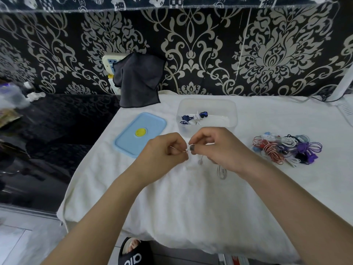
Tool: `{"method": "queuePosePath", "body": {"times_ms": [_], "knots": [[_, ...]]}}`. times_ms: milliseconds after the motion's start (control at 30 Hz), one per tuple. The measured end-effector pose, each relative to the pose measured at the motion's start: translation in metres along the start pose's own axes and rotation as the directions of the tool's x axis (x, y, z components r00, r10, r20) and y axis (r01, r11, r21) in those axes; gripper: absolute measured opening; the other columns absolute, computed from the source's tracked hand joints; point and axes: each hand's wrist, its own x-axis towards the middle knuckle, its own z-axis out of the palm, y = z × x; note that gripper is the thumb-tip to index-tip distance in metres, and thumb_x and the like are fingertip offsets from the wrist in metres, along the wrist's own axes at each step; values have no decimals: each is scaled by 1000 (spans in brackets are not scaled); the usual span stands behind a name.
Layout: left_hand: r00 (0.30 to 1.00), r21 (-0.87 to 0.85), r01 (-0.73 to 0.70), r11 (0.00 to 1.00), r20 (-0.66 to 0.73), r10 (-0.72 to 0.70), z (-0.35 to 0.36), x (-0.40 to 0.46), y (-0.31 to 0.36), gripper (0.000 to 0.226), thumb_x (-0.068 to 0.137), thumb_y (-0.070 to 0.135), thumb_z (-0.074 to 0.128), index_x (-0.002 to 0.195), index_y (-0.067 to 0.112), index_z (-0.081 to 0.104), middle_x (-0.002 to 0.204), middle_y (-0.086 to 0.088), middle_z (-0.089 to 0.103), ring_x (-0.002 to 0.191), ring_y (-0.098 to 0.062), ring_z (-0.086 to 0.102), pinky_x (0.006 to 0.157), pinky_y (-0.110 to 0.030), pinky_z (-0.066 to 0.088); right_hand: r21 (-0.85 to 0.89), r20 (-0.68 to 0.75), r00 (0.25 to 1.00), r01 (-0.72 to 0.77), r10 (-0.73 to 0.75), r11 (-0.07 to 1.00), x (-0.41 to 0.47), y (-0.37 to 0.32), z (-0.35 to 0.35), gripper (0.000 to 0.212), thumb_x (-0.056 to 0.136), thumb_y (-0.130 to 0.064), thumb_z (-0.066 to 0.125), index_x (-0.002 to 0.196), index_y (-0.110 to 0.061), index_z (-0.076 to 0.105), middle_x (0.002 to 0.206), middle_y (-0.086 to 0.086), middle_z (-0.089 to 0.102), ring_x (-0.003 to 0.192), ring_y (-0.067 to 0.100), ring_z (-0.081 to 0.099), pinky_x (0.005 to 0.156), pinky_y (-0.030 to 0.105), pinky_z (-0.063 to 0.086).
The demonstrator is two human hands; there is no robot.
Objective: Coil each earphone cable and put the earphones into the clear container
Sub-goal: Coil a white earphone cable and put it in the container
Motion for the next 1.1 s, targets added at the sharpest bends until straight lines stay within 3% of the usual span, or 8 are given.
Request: {"method": "queuePosePath", "body": {"times_ms": [200,367,533,600,800,867,1000,1100], "knots": [[1000,-51,30,998,8,-30,-2,-1,6,17,83,7,76,87,20,66,83,-8,74,84,-26,71,87,-45,55,-42,-41,999,4,-5,999,2,2,1,4,86,-19,72,89,-21,72,83,-5,77,54,6,59,53,29,44],[1000,-78,21,997,11,-20,-2,-1,7,17,85,1,69,91,16,65,84,-4,75,85,-24,74,91,-53,56,-41,-56,998,29,-31,999,1,0,0,2,87,-20,72,89,-21,71,81,-7,76,53,2,61,55,21,42],[1000,-112,16,994,-13,-18,-2,-1,10,13,88,2,69,91,13,63,81,0,76,79,-16,75,88,-49,58,-68,-41,999,23,-26,997,-2,-3,0,3,86,-22,72,86,-25,71,81,-11,74,57,6,64,58,51,51],[1000,-119,16,993,-16,-18,-2,-2,11,13,88,3,69,91,14,62,82,1,76,80,-16,75,88,-50,58,-84,-51,998,23,-28,996,-2,-4,1,4,85,-22,73,85,-25,71,81,-12,74,67,12,70,67,65,54],[1000,-132,12,991,-23,-15,-5,-3,11,18,85,5,75,91,17,63,88,1,76,82,-23,75,87,-58,56,-72,-57,997,38,-42,997,-4,-4,3,4,85,-22,73,84,-25,70,81,-10,74,72,11,73,78,72,51],[1000,-124,-5,992,-26,1,-5,-5,12,20,85,3,74,92,18,64,90,3,76,82,-25,75,87,-57,57,-66,-56,997,41,-45,997,-3,-5,2,2,84,-23,73,84,-24,71,81,-9,75,69,13,72,72,69,53],[998,-116,-41,992,-45,36,-7,-7,14,17,88,-1,69,94,15,67,88,-1,75,82,-16,76,87,-53,57,8,-34,999,40,-40,999,-4,-8,0,5,86,-20,73,88,-16,71,79,-3,76,44,3,53,54,33,43],[995,-108,-82,991,-61,76,-8,-9,16,17,89,-1,68,98,14,70,87,-3,75,83,-13,75,84,-40,59,139,-17,1000,-3,5,990,-5,-10,-3,9,88,-13,71,96,-9,68,81,5,77,43,4,41,48,21,32]]}}
